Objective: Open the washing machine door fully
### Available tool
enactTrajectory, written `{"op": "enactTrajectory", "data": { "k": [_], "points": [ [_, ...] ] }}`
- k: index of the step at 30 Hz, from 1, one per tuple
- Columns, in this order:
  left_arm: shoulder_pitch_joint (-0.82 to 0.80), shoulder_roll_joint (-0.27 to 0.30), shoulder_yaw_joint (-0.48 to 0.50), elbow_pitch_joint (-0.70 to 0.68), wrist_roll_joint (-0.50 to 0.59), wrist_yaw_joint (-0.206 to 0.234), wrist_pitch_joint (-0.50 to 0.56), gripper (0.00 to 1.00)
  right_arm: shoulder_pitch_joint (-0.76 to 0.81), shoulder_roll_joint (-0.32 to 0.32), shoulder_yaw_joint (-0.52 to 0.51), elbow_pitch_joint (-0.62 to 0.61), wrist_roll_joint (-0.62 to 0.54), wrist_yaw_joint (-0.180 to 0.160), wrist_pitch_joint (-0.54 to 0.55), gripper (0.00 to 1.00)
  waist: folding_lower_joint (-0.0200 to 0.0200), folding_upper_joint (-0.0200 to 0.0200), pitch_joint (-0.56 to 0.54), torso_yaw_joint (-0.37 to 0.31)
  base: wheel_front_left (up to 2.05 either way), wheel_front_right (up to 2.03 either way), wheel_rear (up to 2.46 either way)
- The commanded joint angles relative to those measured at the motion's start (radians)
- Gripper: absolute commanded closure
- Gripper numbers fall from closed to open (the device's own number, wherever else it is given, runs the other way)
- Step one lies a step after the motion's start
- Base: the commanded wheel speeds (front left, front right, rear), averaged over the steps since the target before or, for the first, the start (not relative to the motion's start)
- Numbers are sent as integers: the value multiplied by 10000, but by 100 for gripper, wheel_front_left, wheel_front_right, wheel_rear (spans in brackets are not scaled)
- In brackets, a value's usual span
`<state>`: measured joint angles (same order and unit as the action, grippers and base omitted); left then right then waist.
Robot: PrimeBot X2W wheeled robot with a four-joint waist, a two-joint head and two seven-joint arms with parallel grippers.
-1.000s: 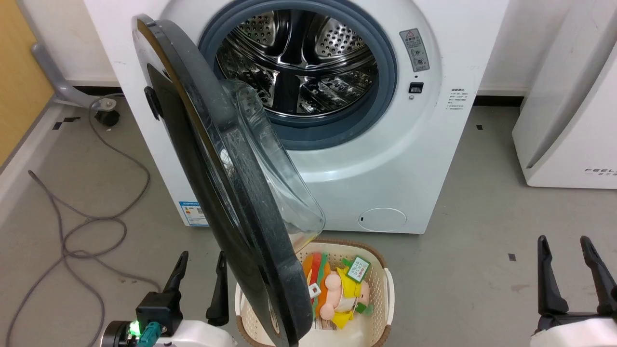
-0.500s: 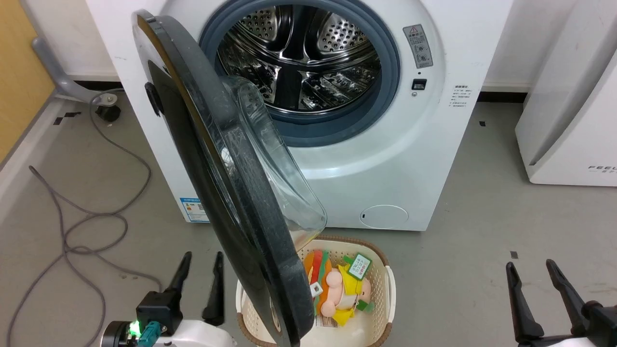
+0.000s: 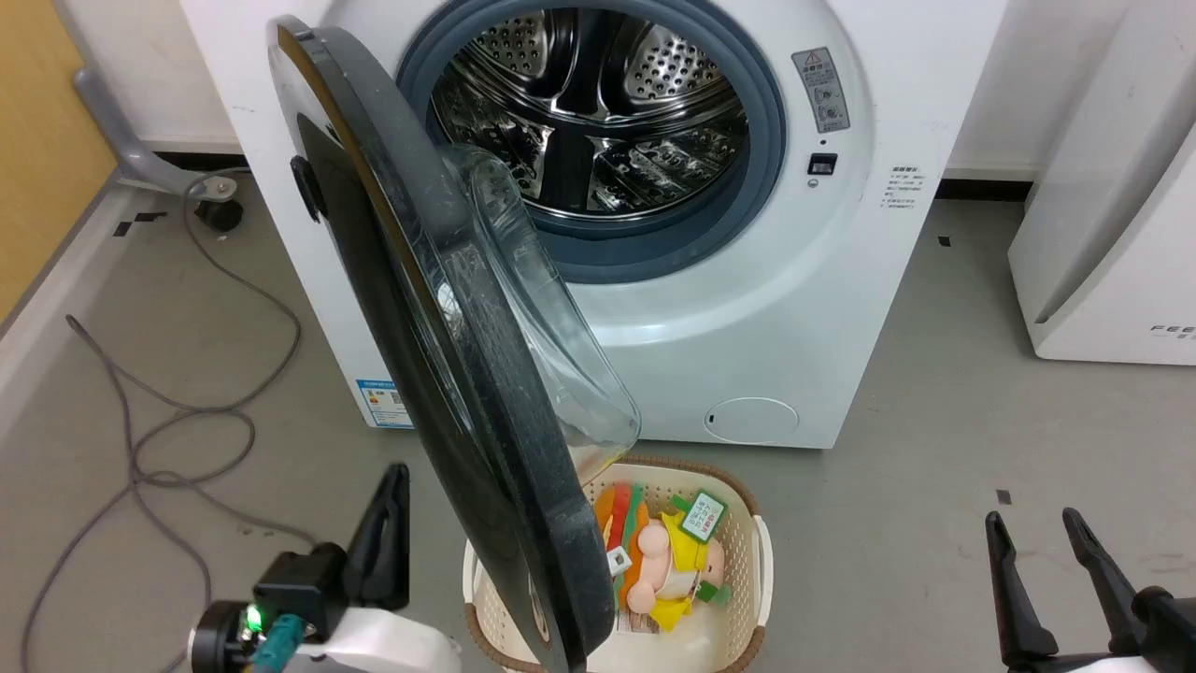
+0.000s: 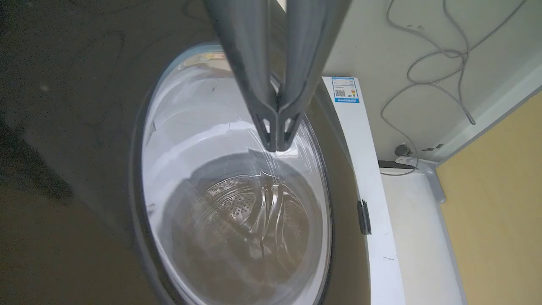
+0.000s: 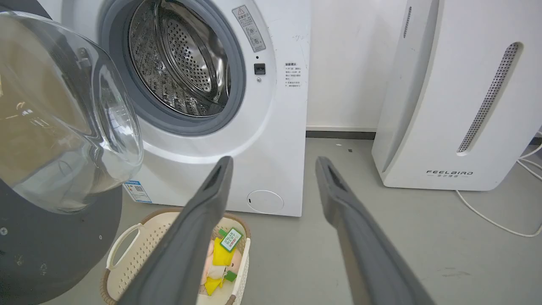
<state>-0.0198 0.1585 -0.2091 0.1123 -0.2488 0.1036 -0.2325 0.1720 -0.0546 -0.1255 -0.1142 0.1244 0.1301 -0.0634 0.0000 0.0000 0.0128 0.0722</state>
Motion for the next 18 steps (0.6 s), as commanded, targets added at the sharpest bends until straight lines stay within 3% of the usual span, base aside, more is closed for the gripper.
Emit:
{"op": "enactTrajectory", "data": {
  "k": [1,9,18],
  "points": [
    [-69,81,54,-277,-23,55,-46,100,-27,43,-19,-8,29,6,-50,0,0,0,18,15,0,0,0],
    [-219,226,405,-2611,122,337,-186,100,-54,43,-55,33,124,6,-67,0,0,0,94,64,0,0,0],
    [-467,281,222,-5445,544,247,-266,100,-147,43,-148,83,155,6,-126,0,0,0,161,98,0,0,0]
  ]
}}
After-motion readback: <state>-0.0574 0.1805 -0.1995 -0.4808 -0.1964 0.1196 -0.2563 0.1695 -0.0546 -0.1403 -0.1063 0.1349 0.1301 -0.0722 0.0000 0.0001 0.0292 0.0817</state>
